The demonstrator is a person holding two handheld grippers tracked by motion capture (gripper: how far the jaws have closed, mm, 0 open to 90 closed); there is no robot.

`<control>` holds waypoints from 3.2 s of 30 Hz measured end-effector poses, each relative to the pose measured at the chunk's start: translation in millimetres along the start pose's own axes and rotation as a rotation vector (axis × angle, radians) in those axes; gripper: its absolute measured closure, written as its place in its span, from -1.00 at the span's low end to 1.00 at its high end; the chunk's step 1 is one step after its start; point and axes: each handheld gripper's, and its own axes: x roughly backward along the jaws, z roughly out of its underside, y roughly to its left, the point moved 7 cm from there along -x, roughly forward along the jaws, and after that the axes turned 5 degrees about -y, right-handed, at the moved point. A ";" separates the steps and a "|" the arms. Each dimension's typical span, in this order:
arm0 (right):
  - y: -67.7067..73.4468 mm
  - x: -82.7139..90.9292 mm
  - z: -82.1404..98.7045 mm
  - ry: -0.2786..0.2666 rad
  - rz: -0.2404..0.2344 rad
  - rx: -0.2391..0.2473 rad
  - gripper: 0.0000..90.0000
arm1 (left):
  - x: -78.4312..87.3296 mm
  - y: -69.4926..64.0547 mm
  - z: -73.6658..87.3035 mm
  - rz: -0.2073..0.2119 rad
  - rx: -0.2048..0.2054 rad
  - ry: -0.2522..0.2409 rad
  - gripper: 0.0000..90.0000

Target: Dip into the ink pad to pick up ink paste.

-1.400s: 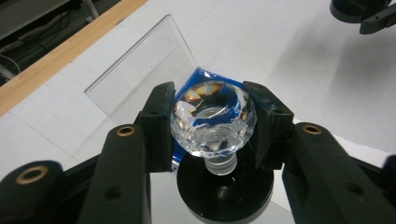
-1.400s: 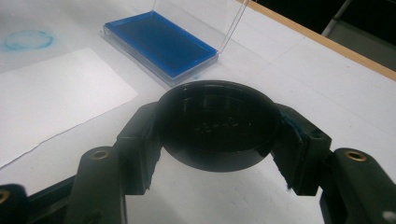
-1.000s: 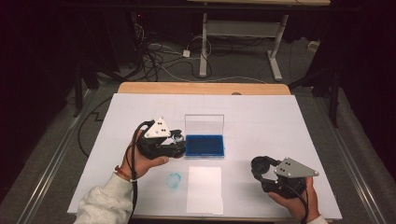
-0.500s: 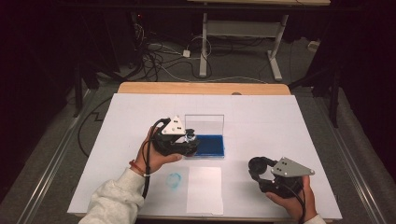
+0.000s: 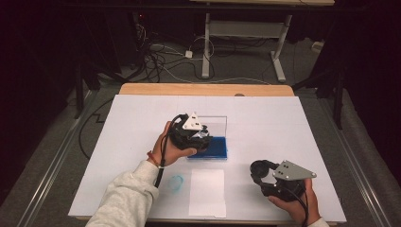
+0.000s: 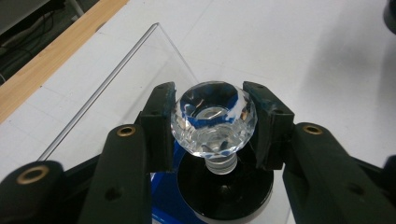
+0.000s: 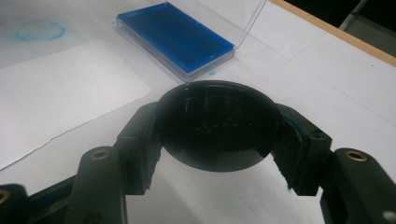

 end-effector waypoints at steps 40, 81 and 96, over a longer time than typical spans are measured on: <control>4.0 -5.5 5.5 0.049 -0.028 0.024 -0.14 | -36.2 6.9 25.3 0.050 0.024 0.078 0.22; 4.8 -5.4 4.5 0.057 -0.017 0.022 -0.14 | -36.7 2.4 15.5 0.022 0.033 0.266 0.22; 2.9 -3.5 4.3 0.053 -0.013 0.019 -0.14 | 2.0 22.8 -8.1 -0.019 0.038 0.227 0.22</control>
